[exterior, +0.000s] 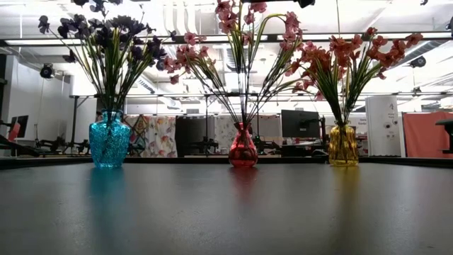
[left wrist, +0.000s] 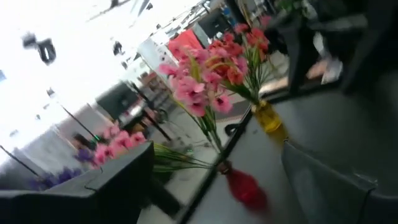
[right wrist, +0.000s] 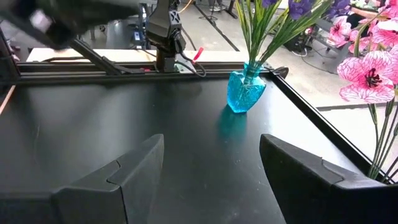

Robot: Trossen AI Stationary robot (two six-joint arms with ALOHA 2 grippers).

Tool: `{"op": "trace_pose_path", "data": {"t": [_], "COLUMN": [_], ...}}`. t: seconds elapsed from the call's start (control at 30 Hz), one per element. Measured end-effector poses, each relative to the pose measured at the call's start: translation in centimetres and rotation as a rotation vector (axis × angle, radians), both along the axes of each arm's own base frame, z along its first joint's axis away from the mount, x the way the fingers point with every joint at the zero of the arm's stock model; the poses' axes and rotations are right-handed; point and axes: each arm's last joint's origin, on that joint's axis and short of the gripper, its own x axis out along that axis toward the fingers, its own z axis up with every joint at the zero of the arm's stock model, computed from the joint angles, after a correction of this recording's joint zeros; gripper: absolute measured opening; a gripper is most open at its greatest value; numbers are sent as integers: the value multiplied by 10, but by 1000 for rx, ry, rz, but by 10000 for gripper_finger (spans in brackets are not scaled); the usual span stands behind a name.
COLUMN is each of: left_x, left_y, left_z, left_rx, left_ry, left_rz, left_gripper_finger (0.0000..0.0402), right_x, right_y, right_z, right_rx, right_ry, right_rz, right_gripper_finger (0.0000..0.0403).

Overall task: Sort flowers into vase by color
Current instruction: Return to Home Position

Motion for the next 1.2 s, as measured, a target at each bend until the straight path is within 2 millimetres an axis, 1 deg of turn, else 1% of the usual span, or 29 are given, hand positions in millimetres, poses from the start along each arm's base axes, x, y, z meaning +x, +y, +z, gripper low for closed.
{"op": "trace_pose_path", "data": {"t": [0.07,0.23,0.33,0.47,0.63,0.73,0.87,1.0,1.2], "left_x": [3,9,13,12,-3,-15,-34,-48,-61], "left_y": [-3,-11,-15,-15,-8,-1,7,16,32], "left_z": [-6,-22,-30,-29,-24,-21,-19,-20,-26], "left_rx": [66,122,99,55,-6,-49,-100,-137,-191], "left_ry": [61,111,89,44,-16,-53,-93,-121,-158], "left_rz": [0,-2,-16,-79,-227,-268,-315,-359,-380], "left_gripper_finger": [332,332,332,332,332,332,332,332,332], "right_x": [0,0,0,1,1,1,-1,-6,-16], "right_y": [0,0,0,0,0,2,1,-9,-30], "right_z": [0,1,1,0,-3,-6,-9,-14,-25], "right_rx": [2,3,1,-28,-69,-57,-50,-33,55], "right_ry": [-4,-6,-1,23,34,26,-32,-73,-138], "right_rz": [0,0,14,66,98,179,264,291,355], "right_gripper_finger": [258,258,258,258,258,258,258,258,258]}}
